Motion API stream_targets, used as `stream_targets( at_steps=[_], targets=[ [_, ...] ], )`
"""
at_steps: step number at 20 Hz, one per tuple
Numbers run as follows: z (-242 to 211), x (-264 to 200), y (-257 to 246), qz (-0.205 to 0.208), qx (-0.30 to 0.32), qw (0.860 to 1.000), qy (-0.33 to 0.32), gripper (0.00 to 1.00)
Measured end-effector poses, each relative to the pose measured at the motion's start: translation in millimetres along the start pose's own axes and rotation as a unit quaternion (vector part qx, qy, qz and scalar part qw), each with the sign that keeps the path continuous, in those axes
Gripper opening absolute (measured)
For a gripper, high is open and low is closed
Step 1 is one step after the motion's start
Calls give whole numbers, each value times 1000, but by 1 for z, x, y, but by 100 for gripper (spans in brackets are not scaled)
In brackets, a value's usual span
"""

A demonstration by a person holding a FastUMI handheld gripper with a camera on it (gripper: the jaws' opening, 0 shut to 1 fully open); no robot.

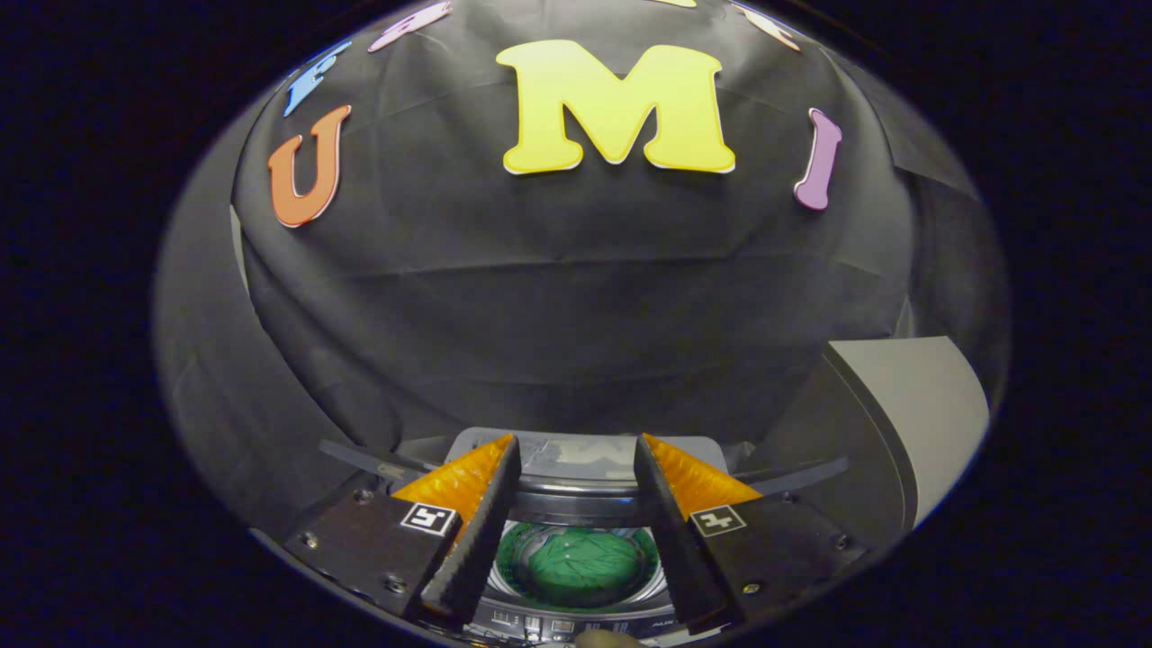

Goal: Put the clothes into the washing machine and then close the washing machine lid.

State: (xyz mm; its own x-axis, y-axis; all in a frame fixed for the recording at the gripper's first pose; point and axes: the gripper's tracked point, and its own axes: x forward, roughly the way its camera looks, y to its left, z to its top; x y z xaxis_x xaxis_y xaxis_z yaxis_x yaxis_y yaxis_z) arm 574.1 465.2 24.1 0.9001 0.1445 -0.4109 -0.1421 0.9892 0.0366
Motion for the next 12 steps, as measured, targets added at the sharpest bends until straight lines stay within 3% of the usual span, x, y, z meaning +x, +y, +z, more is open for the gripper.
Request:
stream_targets(
  at_steps=[5, 12],
  targets=[
    [-6, 2, -2, 1, 0, 1000, 32, 80],
    [-51, 3, -3, 4, -11, 997, 72, 83]
  ],
)
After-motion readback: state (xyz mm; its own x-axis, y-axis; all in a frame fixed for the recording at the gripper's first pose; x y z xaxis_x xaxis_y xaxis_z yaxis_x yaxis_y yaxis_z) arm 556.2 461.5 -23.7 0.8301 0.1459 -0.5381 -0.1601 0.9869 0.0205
